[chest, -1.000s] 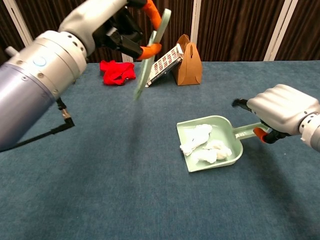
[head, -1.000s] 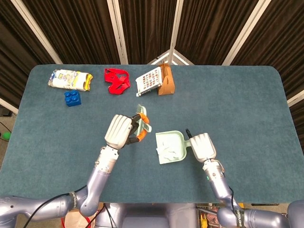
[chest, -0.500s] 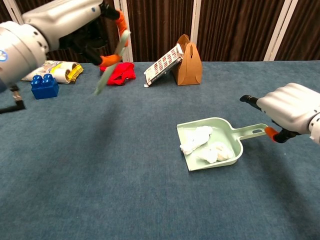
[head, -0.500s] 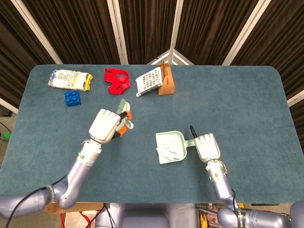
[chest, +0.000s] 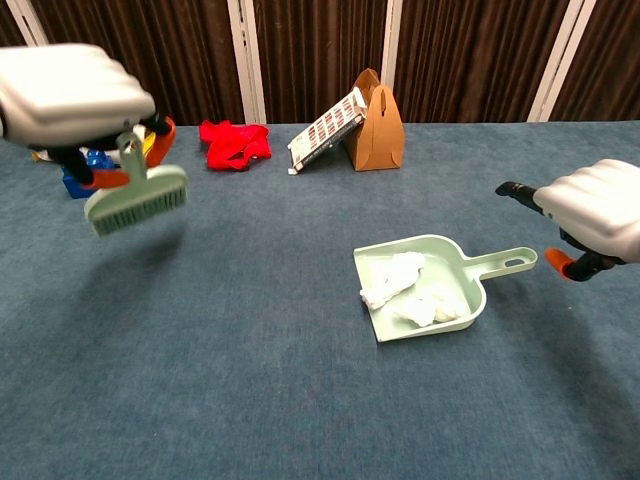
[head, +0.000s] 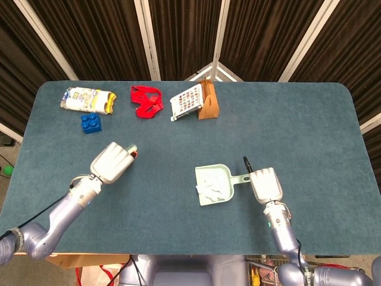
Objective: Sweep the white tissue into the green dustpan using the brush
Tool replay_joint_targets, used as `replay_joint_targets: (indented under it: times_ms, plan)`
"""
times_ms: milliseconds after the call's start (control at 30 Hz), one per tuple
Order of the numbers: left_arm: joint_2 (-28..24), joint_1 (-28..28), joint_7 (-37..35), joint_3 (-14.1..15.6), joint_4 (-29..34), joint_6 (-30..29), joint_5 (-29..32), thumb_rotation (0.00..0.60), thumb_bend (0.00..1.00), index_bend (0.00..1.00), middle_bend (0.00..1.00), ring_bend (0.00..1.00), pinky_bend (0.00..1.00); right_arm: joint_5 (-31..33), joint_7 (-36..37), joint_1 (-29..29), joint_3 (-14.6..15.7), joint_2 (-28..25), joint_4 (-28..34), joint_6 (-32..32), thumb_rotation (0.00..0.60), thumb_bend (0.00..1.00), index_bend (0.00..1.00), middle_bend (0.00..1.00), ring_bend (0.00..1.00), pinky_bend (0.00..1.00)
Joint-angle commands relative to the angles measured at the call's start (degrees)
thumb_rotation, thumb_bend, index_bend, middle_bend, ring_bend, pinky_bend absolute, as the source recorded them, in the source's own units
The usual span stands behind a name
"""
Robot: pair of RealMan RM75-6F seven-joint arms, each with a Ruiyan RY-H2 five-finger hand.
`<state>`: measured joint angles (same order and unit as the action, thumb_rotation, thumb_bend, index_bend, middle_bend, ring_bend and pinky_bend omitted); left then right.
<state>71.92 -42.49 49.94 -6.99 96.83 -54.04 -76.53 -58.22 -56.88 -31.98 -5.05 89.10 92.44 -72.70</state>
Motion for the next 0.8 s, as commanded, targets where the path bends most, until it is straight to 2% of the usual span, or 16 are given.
replay_joint_targets:
  times_ms: [33, 67, 100, 200, 233, 300, 400, 467, 500, 567, 633, 700, 733, 800]
  plan:
    - [-0.3, -0.17, 6.41, 2.26, 2.72, 0.26, 3.37, 0.6, 0.0, 0.01, 0.41, 0.66, 0.77, -0.28, -0.1, -0.02, -0.01, -0.24, 0.58, -0.32, 0.6, 0.51, 0.0, 0.93, 0.86, 0.94]
    - [-0.05, -0.06, 7.28, 2.26, 3.45, -0.29, 4.27, 0.6, 0.0, 0.0, 0.32, 0.6, 0.71, -0.33, -0.15, -0.05, -0.06, -0.37, 0.82, -0.41, 0.6, 0.51, 0.0, 0.93, 0.86, 0.94]
    - [0.12, 0.0, 7.91, 2.23, 4.2, -0.8, 4.95, 0.6, 0.0, 0.0, 0.18, 0.5, 0.61, -0.36, -0.21, -0.08, -0.13, -0.53, 1.06, -0.51, 0.6, 0.51, 0.0, 0.93, 0.86, 0.94]
    - [0.09, 0.11, 7.32, 2.05, 6.63, -2.01, 5.33, 0.6, 0.0, 0.0, 0.01, 0.29, 0.43, -0.35, -0.42, -0.27, -0.53, -1.08, 1.85, -0.78, 0.6, 0.51, 0.0, 0.93, 0.86, 0.94]
    - [-0.08, 0.18, 6.45, 1.96, 7.45, -2.54, 4.86, 0.6, 0.0, 0.0, 0.0, 0.21, 0.37, -0.21, -0.48, -0.32, -0.67, -1.28, 2.16, -0.83, 0.6, 0.51, 0.0, 0.93, 0.86, 0.94]
    - [-0.28, 0.44, 4.26, 1.75, 8.67, -3.43, 3.9, 0.6, 0.0, 0.0, 0.0, 0.14, 0.3, -0.08, -0.58, -0.35, -0.77, -1.59, 2.59, -0.94, 0.6, 0.51, 0.0, 0.93, 0.86, 0.94]
    - [-0.8, 1.21, 0.98, 1.35, 10.37, -5.55, 2.32, 0.6, 0.0, 0.0, 0.0, 0.12, 0.27, 0.1, -0.61, -0.24, -0.76, -2.09, 3.38, -1.22, 0.6, 0.51, 0.0, 0.92, 0.85, 0.93]
    - [-1.34, 2.23, -0.91, 1.34, 11.59, -7.41, 1.68, 0.6, 0.0, 0.0, 0.0, 0.12, 0.27, 0.0, -0.34, -0.16, -0.74, -2.43, 4.07, -1.38, 0.6, 0.51, 0.0, 0.88, 0.81, 0.89]
    - [-1.66, 2.84, -1.75, 1.38, 12.28, -8.34, 1.61, 0.6, 0.0, 0.0, 0.0, 0.11, 0.27, -0.11, -0.13, -0.05, -0.65, -2.65, 4.36, -1.48, 0.6, 0.51, 0.0, 0.8, 0.75, 0.83]
    - [-2.54, 5.07, -4.7, 1.56, 14.18, -11.46, 1.54, 0.6, 0.0, 0.0, 0.0, 0.07, 0.25, -0.47, 1.08, 0.34, -0.61, -3.4, 5.25, -1.73, 0.6, 0.51, 0.0, 0.61, 0.57, 0.65]
    - [-3.29, 7.83, -8.46, 2.05, 16.36, -14.8, 1.51, 0.6, 0.0, 0.0, 0.0, 0.02, 0.2, -0.41, 3.39, 1.17, -0.69, -4.63, 6.97, -1.91, 0.6, 0.51, 0.0, 0.34, 0.29, 0.38]
    - [-4.26, 11.51, -14.56, 3.19, 18.7, -18.76, 0.34, 0.6, 0.0, 0.0, 0.0, 0.01, 0.16, 0.6, 7.13, 2.47, -1.0, -6.44, 9.94, -1.73, 0.6, 0.48, 0.0, 0.15, 0.1, 0.22]
    - [-5.45, 13.83, -17.69, 4.41, 19.85, -20.91, -0.75, 0.6, 0.0, 0.0, 0.0, 0.0, 0.14, 1.36, 10.1, 3.44, -1.28, -7.91, 12.12, -1.51, 0.6, 0.46, 0.0, 0.08, 0.04, 0.16]
    - [-7.61, 16.88, -21.62, 6.69, 21.11, -23.07, -2.56, 0.6, 0.0, 0.0, 0.0, 0.0, 0.1, 2.29, 14.21, 4.87, -1.51, -10.4, 15.11, -1.16, 0.6, 0.41, 0.0, 0.01, 0.0, 0.08]
